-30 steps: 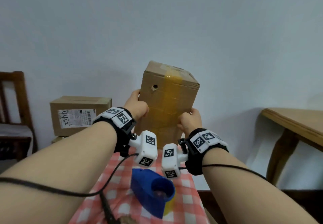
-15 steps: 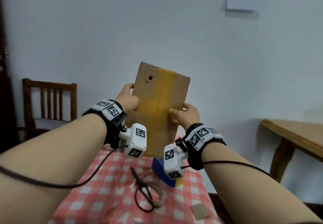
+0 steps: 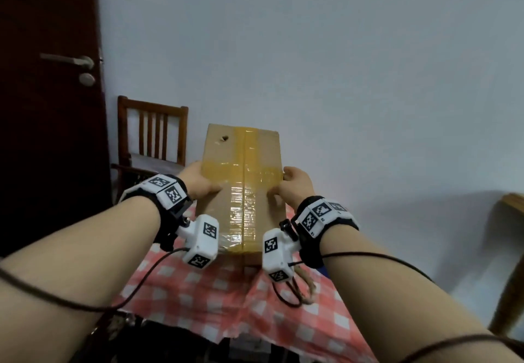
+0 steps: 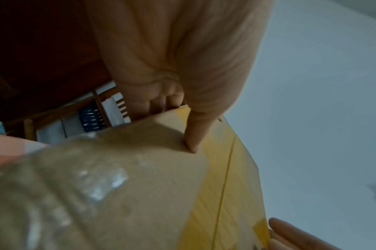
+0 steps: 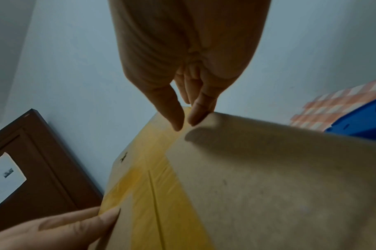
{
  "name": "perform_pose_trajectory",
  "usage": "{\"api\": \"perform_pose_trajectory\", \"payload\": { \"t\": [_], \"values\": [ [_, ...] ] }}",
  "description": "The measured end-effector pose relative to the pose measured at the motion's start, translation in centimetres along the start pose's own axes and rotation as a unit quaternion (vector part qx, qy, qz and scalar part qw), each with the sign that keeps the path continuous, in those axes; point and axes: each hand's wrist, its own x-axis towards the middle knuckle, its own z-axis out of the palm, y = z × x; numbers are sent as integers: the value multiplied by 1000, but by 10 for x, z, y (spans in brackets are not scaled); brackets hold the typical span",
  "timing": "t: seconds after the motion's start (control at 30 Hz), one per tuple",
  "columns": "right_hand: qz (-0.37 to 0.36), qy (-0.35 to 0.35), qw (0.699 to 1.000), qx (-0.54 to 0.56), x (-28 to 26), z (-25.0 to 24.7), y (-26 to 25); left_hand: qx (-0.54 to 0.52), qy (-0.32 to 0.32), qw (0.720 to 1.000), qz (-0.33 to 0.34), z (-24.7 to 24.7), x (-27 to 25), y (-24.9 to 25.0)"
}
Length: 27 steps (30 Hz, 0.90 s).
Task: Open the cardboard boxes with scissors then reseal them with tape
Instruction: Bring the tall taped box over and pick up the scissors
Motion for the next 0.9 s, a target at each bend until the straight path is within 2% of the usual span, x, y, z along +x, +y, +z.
{"api": "perform_pose_trajectory", "payload": {
  "t": [0.1, 0.23, 0.3, 0.37, 0.47, 0.63, 0.9],
  "values": [
    [2, -18, 1000, 8, 2, 2, 0, -16, 30, 999, -40, -2, 10, -13],
    [44, -100, 994, -33, -2, 3, 11, -29, -19, 997, -72, 6, 17, -28],
    [53, -118, 991, -29, -5, 8, 19, -64, -31, 994, -80, 11, 14, -30],
    [45, -108, 993, -27, -6, 9, 22, -98, -29, 991, -88, 12, 14, -33],
    [41, -95, 995, 2, -10, 5, 20, -88, -4, 992, -92, 6, 15, -32],
    [2, -37, 999, 32, -7, -1, 14, -110, 13, 988, -107, -5, 0, -21],
    [-12, -61, 997, 44, -17, 6, 7, -97, 41, 989, -106, -7, -10, -29]
  ]
}}
